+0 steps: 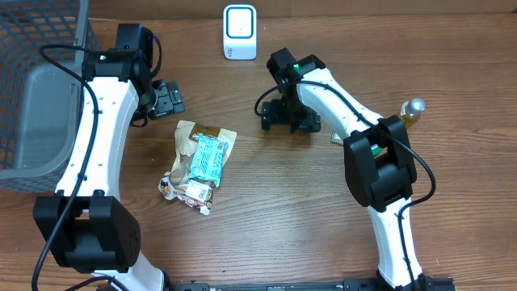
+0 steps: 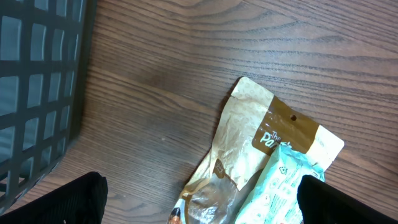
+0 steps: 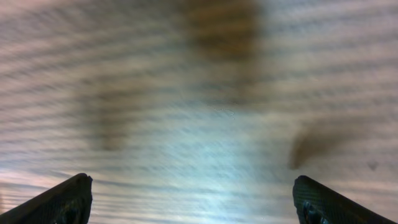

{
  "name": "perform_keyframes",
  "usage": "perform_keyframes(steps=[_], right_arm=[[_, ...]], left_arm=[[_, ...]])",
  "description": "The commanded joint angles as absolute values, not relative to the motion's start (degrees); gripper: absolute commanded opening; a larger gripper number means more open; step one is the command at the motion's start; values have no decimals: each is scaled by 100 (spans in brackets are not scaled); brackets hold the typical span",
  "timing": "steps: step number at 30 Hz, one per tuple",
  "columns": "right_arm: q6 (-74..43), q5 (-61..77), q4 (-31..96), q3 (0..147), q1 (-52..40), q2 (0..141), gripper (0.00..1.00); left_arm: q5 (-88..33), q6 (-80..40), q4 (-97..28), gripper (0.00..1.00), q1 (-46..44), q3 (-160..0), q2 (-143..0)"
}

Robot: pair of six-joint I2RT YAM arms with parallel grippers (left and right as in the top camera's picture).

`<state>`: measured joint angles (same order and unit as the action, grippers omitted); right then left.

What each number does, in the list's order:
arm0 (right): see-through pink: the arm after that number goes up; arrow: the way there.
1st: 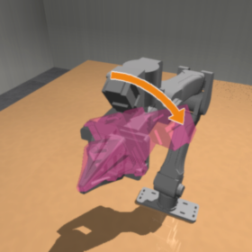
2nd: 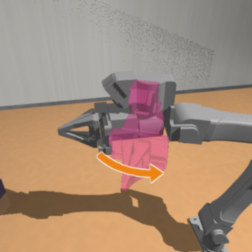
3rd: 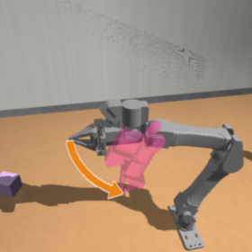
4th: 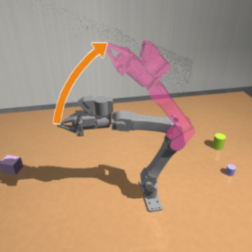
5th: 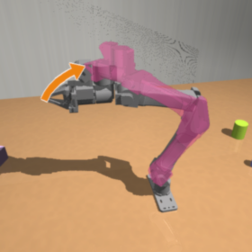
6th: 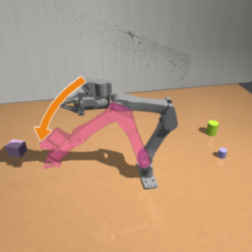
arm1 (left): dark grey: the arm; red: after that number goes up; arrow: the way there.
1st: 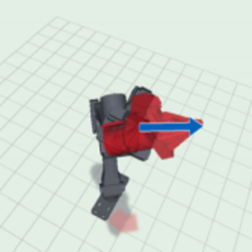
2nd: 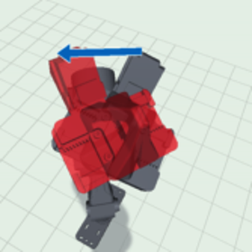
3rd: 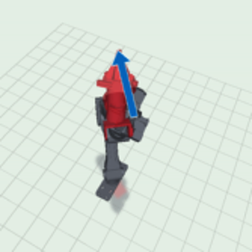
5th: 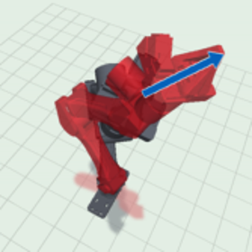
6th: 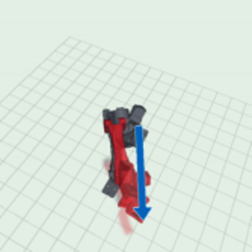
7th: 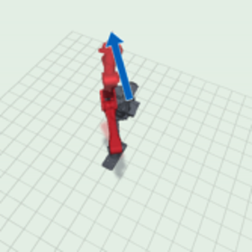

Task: Scan the item barcode
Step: 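Release the pack and move the open right gripper left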

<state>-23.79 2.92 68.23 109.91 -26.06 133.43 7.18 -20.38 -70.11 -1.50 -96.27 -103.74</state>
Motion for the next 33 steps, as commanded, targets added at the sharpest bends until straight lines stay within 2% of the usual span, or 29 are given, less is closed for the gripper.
perform_keyframes(steps=[1,12,33], right_arm=[[-2403,397,6499,10956,-2512,13067,100],[-2403,397,5457,10956,-2491,13067,100],[-2405,401,5371,10956,-2491,13067,100]], left_arm=[[790,-1970,-7006,100,-189,-9719,-10379],[790,-1970,-7006,100,-189,-9719,-10381],[790,-1970,-7006,100,-189,-9719,-10381]])
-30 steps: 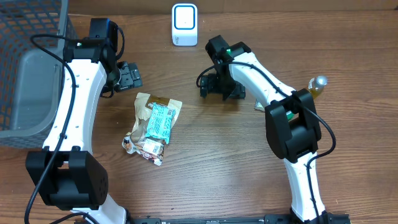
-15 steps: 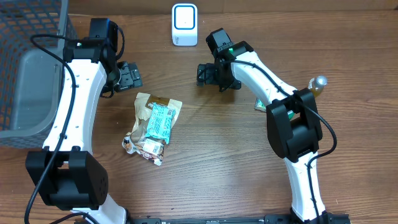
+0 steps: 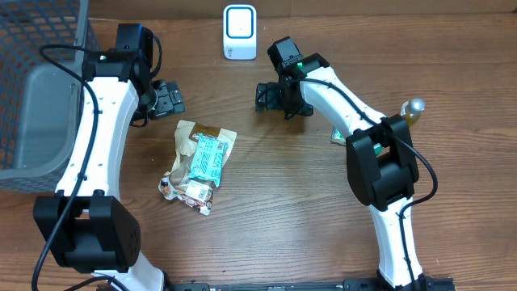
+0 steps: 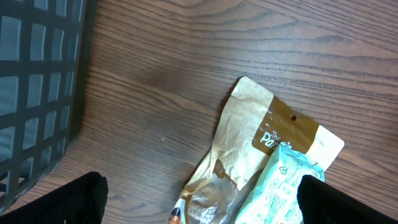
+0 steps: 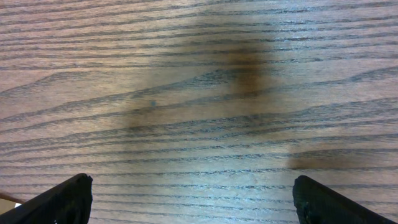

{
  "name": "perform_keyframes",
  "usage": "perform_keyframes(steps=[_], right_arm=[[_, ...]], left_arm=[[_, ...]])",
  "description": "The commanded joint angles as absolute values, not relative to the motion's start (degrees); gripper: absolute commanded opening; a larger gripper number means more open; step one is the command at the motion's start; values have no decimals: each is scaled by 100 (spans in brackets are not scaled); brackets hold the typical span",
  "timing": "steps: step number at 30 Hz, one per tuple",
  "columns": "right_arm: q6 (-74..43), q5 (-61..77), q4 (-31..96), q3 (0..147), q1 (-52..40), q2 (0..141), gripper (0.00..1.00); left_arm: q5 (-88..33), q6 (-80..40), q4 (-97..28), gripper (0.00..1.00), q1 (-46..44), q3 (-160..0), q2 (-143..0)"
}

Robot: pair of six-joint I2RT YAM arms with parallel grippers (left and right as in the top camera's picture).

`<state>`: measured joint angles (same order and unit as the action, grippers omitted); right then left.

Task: Scan the item barcode
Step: 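Release the pack and move the open right gripper left, then lower the right gripper onto the mint snack pouch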

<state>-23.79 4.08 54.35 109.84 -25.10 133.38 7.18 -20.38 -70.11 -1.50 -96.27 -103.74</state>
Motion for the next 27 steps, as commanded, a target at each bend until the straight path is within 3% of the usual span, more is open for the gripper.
perform_keyframes(steps=[1,10,18,27], right_arm=[[-2403,399,5321,10956,-2491,13067,100],[-2425,655,5299,10956,-2491,13067,100],[-2381,2270,6674,10956,-2491,13065,100],[-2379,1870,7098,10956,-2626,12162,100]], left_arm=[[790,-1970,-7006,100,-189,-9719,-10379],[790,-1970,-7006,100,-189,-9719,-10381],[790,-1970,-7006,100,-189,-9719,-10379],[790,-1970,-7004,100,-189,-9719,-10379]])
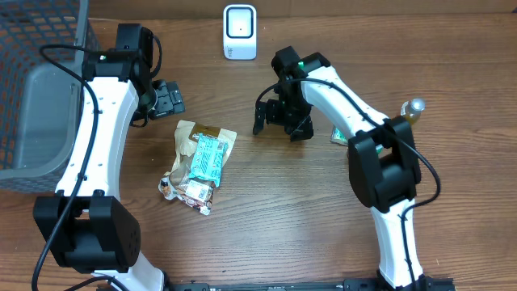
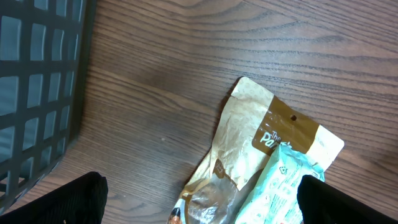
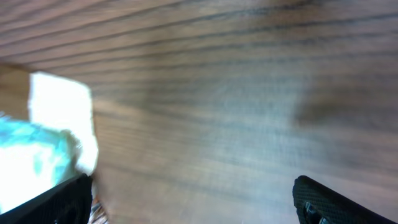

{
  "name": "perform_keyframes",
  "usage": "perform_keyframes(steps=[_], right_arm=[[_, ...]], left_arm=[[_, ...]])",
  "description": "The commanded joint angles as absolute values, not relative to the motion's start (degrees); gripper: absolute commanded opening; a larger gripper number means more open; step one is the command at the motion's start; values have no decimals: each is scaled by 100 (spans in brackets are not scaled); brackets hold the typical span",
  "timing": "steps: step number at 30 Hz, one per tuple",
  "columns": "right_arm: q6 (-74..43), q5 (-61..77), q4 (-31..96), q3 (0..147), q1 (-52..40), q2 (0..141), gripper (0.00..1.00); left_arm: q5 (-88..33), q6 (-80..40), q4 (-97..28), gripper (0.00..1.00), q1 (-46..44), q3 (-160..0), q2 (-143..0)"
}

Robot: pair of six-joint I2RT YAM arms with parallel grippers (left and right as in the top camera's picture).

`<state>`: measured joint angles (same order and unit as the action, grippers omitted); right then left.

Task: Scan the item barcode
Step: 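Lower the right gripper onto the mint snack pouch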

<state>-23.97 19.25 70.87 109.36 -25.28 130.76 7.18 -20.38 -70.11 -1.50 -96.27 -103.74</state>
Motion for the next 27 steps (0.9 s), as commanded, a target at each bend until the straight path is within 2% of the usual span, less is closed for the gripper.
perform_keyframes(steps=[1,8,16,27], right_arm=[[-2377,1863,7087,10956,-2674,11963,100],[-2381,1166,7039,10956,-3341,10906,100],[-2383,707,7061,10833,-4174,10818,100],[-2405,1118,6479,10162,-4274,10847,100]], left_arm=[[790,-1970,-7006,100,-189,-9719,-10379],[790,-1970,-7004,100,-189,-9719,-10379],[790,-1970,-7006,100,-189,-9719,-10379],[790,-1970,-7004,100,-189,-9719,-10381]])
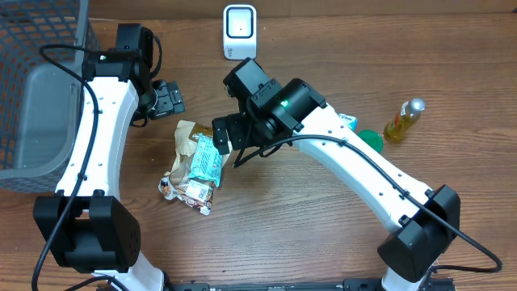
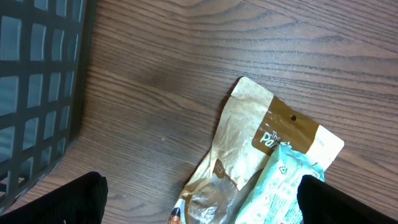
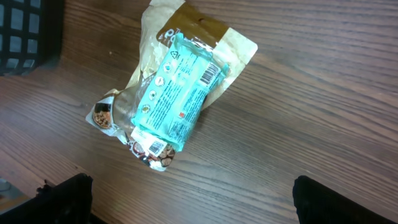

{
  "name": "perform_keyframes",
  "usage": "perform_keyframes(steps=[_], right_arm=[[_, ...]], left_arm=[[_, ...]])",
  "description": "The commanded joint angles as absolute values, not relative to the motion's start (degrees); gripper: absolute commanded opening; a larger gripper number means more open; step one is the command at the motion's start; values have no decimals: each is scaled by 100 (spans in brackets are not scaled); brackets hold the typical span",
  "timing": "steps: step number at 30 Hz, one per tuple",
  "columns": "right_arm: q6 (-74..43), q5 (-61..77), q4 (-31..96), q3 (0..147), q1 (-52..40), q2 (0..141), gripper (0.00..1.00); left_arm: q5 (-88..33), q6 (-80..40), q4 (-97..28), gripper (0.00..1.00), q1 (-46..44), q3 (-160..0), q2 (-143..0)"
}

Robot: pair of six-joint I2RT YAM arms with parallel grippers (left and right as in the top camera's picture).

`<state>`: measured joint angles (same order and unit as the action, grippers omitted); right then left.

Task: Scan the item barcode
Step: 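Lower the right gripper onto the mint snack pouch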

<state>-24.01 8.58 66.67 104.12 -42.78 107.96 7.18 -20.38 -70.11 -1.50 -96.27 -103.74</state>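
A teal snack packet (image 1: 206,158) lies on a tan snack bag (image 1: 192,136) left of the table's middle. In the right wrist view the teal packet (image 3: 179,90) shows a small barcode (image 3: 210,73) near its upper end, over the tan bag (image 3: 163,37). My right gripper (image 1: 229,137) hangs open above the packets' right side, touching nothing; its fingertips (image 3: 67,198) show at the frame's bottom corners. My left gripper (image 1: 168,99) stands open behind the packets, and the tan bag (image 2: 249,127) and teal packet (image 2: 283,186) lie below it. The white scanner (image 1: 240,32) stands at the back.
A dark mesh basket (image 1: 36,48) with a grey bin in it fills the left edge; it also shows in the left wrist view as the basket (image 2: 37,81). At the right stand a small bottle (image 1: 402,120), a green item (image 1: 371,139) and a teal packet (image 1: 346,121).
My right arm has moved left from the table's middle to above the snack packets, which now fill its wrist view sharply. The left arm and the packets have not moved.
My right gripper was open low over bare wood right of centre. Then it was nearer the scanner. Then it was back near the middle with the packets' edge entering its blurred view. Now it is above the packets. The left gripper stayed open throughout.
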Motion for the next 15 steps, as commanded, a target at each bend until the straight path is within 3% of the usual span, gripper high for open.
perform_keyframes(steps=[1,15], right_arm=[[-2405,1251,6390,10068,-4274,10847,100],[-2939,1721,5256,8838,-4278,10879,100]], left_arm=[[790,-1970,-7004,100,-189,-9719,-10381],[790,-1970,-7006,100,-189,-9719,-10379]])
